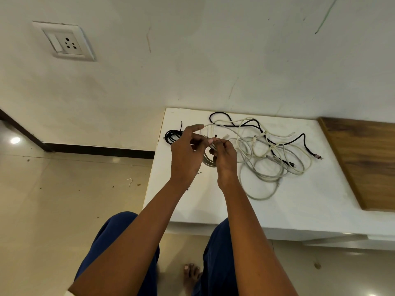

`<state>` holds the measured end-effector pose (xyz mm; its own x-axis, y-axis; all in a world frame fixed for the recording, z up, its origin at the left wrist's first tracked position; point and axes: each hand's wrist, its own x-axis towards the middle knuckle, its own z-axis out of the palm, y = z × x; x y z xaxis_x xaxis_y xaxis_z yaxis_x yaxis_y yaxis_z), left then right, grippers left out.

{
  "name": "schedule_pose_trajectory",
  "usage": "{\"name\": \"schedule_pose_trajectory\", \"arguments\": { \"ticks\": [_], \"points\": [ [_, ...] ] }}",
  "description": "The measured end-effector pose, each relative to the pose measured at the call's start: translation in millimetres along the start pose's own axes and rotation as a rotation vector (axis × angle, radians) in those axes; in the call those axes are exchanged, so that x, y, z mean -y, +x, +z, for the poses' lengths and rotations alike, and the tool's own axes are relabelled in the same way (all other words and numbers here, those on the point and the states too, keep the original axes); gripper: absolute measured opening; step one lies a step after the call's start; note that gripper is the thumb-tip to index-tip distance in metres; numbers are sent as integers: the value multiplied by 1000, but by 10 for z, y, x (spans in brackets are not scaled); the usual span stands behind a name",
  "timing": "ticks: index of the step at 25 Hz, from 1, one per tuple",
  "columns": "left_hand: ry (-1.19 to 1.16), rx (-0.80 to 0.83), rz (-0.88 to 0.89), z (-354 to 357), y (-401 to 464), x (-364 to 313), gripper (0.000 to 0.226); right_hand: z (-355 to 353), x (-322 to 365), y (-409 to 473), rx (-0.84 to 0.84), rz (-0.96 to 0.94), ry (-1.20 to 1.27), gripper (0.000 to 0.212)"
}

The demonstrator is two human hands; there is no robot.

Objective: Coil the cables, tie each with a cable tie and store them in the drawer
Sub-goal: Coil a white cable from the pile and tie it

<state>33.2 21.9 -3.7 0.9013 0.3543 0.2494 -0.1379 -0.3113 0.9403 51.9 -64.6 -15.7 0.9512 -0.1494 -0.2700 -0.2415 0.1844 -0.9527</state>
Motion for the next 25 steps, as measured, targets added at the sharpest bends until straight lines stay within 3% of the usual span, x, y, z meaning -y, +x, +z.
{"name": "schedule_pose_trajectory", "arguments": {
  "ticks": [8, 25],
  "points": [
    [351, 40, 298, 0, -25, -28, 10, -9, -16, -1, 13, 2, -21, 17],
    [420, 112, 346, -17, -7, -42, 8, -3, -33, 16, 8, -7, -28, 18]
  ]
}}
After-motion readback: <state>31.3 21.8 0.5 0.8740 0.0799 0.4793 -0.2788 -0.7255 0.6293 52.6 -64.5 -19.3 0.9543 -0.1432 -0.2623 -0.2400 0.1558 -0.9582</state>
